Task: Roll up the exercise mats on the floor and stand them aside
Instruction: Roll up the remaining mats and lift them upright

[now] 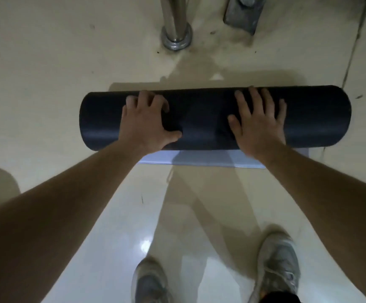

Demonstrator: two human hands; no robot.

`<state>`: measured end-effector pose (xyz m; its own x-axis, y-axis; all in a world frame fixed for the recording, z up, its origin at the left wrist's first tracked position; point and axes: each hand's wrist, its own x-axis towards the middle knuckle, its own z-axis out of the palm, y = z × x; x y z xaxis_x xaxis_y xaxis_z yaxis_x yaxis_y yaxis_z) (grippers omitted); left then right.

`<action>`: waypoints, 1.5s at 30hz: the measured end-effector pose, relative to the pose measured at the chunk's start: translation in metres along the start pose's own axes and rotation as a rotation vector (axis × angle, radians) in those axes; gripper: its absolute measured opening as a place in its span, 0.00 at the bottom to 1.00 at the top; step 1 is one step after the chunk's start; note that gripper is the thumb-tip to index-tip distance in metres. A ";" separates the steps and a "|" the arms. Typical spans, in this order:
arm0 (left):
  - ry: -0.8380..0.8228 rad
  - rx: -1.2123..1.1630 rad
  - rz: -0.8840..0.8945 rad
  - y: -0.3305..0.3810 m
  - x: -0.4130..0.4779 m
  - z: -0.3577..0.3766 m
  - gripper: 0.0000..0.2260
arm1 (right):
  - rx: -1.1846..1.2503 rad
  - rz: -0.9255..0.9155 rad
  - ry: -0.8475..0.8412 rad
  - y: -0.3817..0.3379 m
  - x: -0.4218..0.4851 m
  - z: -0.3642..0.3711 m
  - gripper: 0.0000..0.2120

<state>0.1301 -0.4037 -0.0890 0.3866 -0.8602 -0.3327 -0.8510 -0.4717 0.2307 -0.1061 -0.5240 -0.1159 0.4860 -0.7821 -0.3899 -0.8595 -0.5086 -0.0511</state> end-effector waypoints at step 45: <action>-0.378 -1.294 -1.140 -0.033 -0.183 0.050 0.32 | 0.249 -0.516 -0.750 -0.167 0.005 0.005 0.50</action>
<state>0.0695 -0.2208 -0.0809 0.2773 -0.0246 -0.9605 0.6320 -0.7483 0.2016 0.0385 -0.4411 -0.1136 0.6616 -0.0014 -0.7498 -0.6175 -0.5683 -0.5438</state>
